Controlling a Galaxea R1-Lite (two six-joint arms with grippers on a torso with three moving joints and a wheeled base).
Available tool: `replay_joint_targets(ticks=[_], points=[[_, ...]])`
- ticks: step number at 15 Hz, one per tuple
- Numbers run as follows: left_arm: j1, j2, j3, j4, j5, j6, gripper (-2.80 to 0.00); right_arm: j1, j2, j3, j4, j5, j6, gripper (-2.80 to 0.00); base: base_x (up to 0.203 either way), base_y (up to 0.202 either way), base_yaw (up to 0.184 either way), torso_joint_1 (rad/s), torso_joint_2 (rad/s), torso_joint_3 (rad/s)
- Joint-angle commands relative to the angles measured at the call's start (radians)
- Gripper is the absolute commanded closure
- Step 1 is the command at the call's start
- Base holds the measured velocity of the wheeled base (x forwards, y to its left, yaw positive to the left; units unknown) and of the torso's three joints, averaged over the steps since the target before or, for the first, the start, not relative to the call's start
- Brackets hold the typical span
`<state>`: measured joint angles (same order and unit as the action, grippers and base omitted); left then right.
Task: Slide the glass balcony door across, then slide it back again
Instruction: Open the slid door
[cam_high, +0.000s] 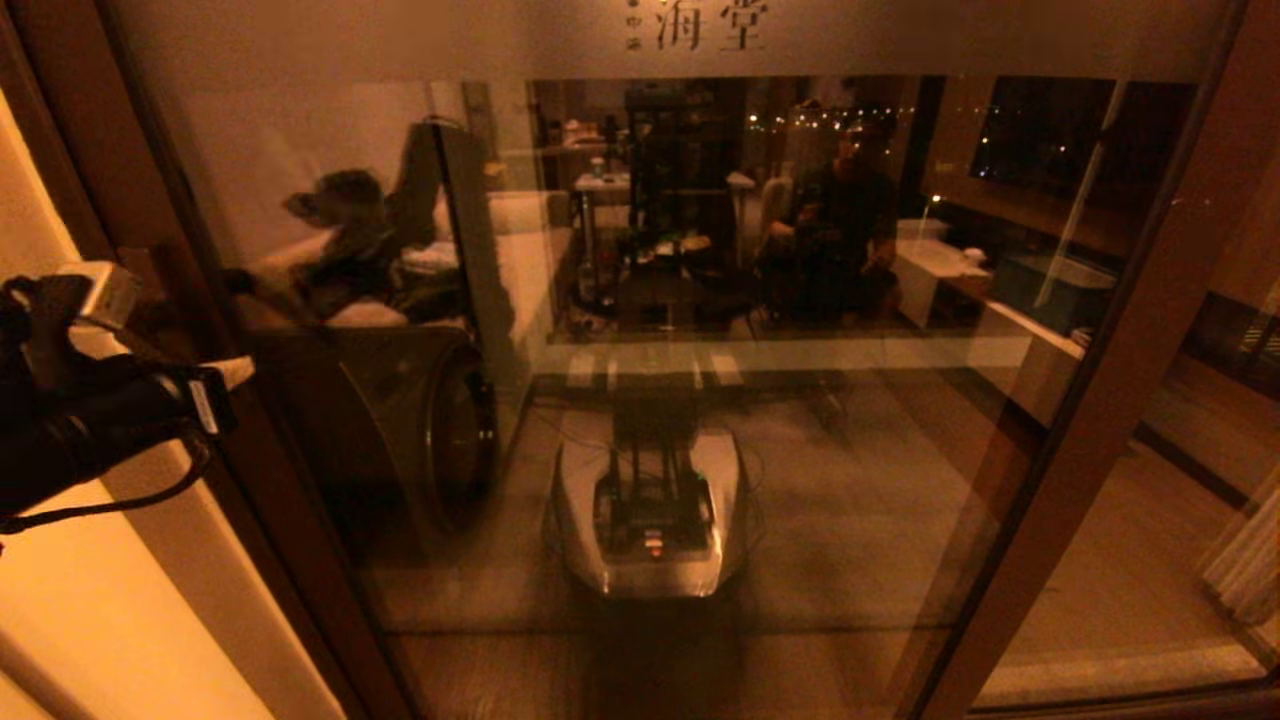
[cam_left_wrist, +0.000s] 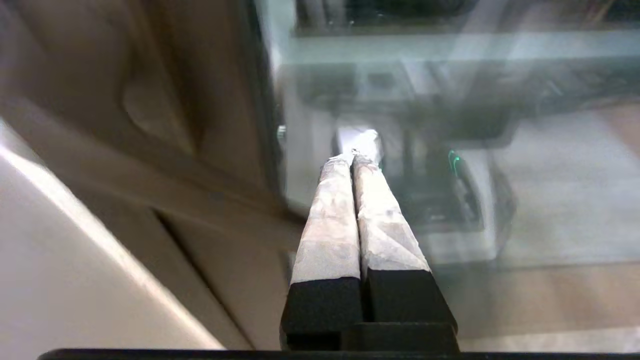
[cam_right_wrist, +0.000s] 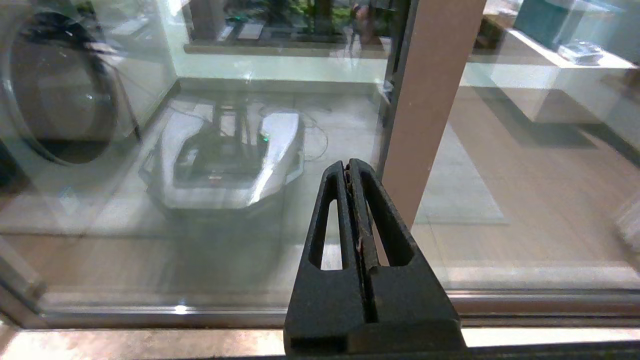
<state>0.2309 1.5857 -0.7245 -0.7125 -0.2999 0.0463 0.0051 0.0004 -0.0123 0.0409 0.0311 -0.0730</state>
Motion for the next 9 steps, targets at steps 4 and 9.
replay_joint_targets(ticks=[4,9], points=[[0.001,0.008,0.013,-0.024,-0.001,0.02,0.0,-0.001,0.001,0.0,0.0,0.001,-0.001,0.0,0.0,0.0,0.0,0.0,0.0,0.0],[0.038,0.019,0.028,-0.024,-0.001,0.021,0.0,-0.001,0.001,0.0,0.0,0.001,-0.001,0.0,0.0,0.0,0.0,0.0,0.0,0.0]])
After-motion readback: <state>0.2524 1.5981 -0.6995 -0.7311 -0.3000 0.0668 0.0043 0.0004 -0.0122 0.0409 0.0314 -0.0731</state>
